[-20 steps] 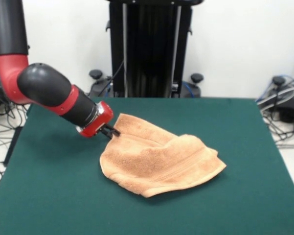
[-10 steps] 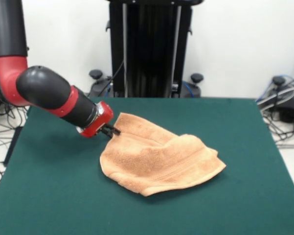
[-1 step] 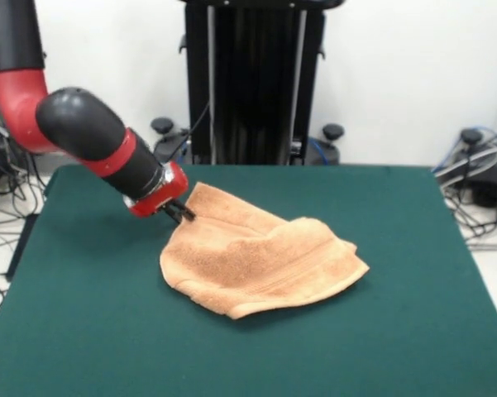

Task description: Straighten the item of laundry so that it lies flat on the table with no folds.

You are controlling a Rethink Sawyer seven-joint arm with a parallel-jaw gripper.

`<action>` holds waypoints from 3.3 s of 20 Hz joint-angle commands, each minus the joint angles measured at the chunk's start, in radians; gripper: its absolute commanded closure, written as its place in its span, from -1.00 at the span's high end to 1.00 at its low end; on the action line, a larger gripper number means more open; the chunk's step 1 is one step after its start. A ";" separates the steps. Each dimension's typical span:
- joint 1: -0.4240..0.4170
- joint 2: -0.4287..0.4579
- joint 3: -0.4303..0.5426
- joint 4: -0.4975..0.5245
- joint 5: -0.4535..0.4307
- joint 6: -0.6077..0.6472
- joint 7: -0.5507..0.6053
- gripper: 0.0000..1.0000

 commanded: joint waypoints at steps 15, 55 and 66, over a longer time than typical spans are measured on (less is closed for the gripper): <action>0.180 -0.283 -0.269 0.231 0.080 -0.343 0.493 -1.00; 0.279 -0.394 -0.329 0.391 0.297 -0.382 0.404 -1.00; 0.352 -0.740 -0.376 0.583 0.372 -0.222 0.451 -1.00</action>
